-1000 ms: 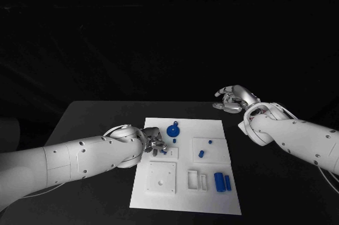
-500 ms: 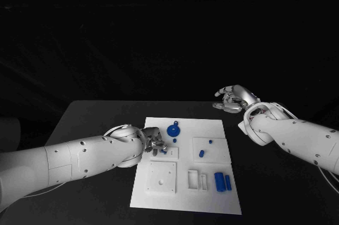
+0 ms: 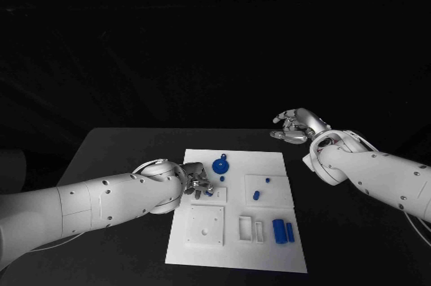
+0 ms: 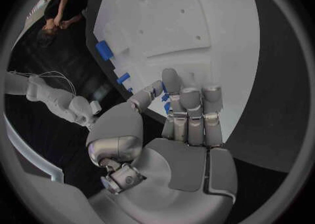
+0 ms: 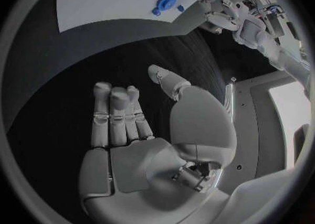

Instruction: Assemble the parts on the task board

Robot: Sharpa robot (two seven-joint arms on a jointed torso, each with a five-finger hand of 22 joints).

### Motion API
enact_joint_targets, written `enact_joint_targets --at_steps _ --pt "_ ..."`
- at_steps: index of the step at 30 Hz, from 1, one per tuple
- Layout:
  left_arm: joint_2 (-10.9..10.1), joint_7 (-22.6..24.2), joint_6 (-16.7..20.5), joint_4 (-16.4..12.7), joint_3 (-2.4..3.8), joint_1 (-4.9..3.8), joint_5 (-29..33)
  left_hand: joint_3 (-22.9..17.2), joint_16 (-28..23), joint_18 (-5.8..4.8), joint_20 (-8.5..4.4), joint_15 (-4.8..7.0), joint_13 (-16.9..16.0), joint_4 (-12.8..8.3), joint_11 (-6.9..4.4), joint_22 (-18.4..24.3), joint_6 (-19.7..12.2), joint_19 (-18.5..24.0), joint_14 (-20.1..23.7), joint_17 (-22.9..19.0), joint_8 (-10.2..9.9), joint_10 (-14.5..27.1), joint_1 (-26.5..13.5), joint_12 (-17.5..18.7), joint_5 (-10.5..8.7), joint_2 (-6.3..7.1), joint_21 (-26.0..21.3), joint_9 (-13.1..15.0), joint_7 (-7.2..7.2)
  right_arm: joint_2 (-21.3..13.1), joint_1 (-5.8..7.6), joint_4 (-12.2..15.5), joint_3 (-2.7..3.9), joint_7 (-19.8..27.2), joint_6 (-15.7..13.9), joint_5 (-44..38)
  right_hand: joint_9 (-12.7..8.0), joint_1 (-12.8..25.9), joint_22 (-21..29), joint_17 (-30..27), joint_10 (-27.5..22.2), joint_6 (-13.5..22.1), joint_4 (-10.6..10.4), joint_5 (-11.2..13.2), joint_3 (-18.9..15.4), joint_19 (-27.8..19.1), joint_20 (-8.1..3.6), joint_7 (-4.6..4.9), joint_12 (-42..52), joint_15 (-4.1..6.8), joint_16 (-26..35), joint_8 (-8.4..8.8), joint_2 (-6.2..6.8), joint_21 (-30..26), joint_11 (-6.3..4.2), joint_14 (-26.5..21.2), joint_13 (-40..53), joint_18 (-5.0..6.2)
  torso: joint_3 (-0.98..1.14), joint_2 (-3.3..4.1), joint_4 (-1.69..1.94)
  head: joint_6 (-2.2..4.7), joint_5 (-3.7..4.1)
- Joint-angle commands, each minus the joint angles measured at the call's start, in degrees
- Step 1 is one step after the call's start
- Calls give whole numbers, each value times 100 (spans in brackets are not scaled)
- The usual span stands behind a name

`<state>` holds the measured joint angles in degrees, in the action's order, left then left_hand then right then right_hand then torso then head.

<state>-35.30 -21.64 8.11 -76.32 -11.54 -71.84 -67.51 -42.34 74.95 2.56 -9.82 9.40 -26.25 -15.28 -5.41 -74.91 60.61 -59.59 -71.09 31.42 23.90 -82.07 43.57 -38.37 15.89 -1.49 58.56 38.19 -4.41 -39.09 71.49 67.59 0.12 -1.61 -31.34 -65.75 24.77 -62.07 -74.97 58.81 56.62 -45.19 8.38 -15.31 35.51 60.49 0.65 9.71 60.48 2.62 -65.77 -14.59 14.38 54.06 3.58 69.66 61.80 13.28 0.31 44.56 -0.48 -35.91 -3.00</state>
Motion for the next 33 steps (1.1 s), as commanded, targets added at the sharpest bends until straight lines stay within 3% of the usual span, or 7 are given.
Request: enact_joint_targets --at_steps 1,15,19,33 --pt "2 25 -97 -20 -10 16 40 -11 32 119 -589 197 7 38 -20 -88 834 -15 -136 -9 11 13 35 -22 -35 19 18 106 405 8 2 3 3 22 72 -53 4 -2 -100 -7 -33 10 12 32 -18 23 -4 42 34 12 -15 -26 -61 -31 1 -14 -11 172 1 -1 4 -11 2" --pt "-18 -54 -274 -17 -14 20 -4 -10 35 117 -586 194 10 51 -17 -87 831 -5 -125 -21 -5 21 40 -23 -44 27 16 117 402 10 2 -11 3 14 81 -53 3 -13 -100 -9 -35 10 18 27 -9 26 -7 41 40 13 -17 -26 -73 -32 0 -13 -20 172 -6 1 3 0 -4" --pt "-18 -68 -331 -13 -14 20 -19 6 76 110 -579 190 9 38 -17 -92 857 23 -103 -45 -40 25 -8 -47 275 3 21 161 404 19 2 -12 3 13 82 -53 2 -23 -100 -10 -36 10 24 20 -2 26 -9 41 43 13 -18 -26 -79 -33 0 -13 -25 172 -5 -1 5 -7 -15" --pt "19 -71 -443 5 -13 20 38 45 122 109 -580 195 2 68 -25 -92 897 20 -110 -59 -56 9 -91 -78 271 -39 34 194 414 42 2 -37 3 12 96 -53 0 -53 -100 -13 -40 11 42 7 25 28 -12 41 55 14 -20 -25 -96 -37 0 -14 -43 172 -4 1 0 -16 -17"
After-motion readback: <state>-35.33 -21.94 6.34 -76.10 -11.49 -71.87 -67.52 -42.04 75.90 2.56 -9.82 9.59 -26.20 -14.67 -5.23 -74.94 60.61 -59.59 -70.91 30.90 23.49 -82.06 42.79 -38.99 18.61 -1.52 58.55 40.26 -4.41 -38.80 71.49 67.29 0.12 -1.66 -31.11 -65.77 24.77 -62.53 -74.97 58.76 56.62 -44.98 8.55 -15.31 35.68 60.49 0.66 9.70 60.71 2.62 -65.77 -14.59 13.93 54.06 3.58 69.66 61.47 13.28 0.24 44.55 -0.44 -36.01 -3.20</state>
